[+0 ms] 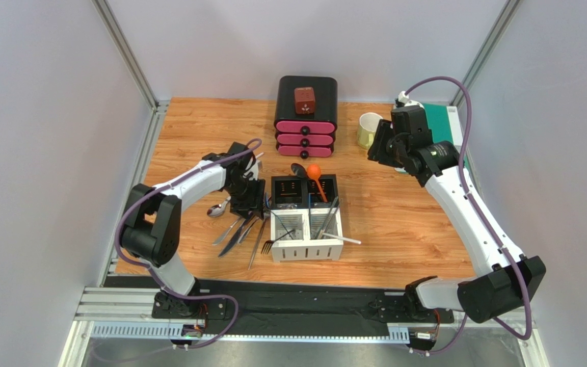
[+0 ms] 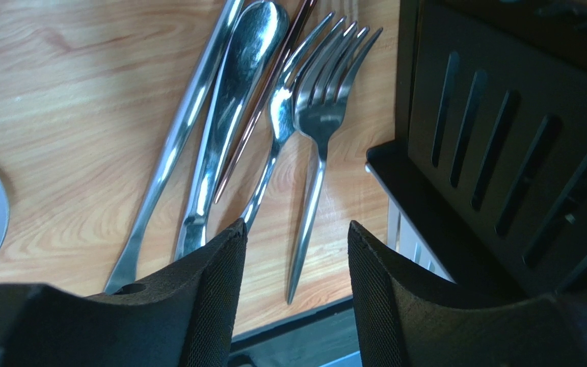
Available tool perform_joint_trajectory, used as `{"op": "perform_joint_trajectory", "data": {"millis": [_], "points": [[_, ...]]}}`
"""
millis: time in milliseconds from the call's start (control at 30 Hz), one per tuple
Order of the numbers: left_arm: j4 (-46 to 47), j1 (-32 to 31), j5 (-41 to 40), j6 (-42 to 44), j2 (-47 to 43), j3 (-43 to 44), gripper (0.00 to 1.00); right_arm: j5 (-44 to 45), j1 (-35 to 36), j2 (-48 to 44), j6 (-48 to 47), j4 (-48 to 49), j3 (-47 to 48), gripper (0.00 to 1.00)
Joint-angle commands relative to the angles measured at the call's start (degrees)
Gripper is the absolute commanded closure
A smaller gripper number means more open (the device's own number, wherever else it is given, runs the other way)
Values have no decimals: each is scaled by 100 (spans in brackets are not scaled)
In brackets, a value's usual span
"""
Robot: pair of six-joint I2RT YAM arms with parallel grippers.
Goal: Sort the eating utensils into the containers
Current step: Pick up the fork at the center of the board.
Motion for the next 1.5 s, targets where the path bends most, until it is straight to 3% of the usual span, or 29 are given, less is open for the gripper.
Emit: {"op": "perform_joint_trajectory", "data": {"millis": [0,600,900,1267,1300,1367,1467], "points": [[259,-140,27,-45,245,21,42,-131,-76,-32,37,209,-73,56],[206,-457,-605,-221,623,162,47,-236,-287,-93,63,130,-223,56],[224,-518,-729,-317,1009,197,60,-324,-393,-102,151,121,-302,57],[355,-1019,-975,-660,1413,329,64,-332,-507,-392,98,33,-425,59],[399,-1019,-957,-704,1466,320,78,-333,-516,-418,81,33,-442,59],[417,-1028,-870,-809,1607,285,97,-376,-525,-480,81,42,-495,61],[496,-1028,-861,-889,1581,145,100,-350,-534,-541,63,50,-556,62]]}}
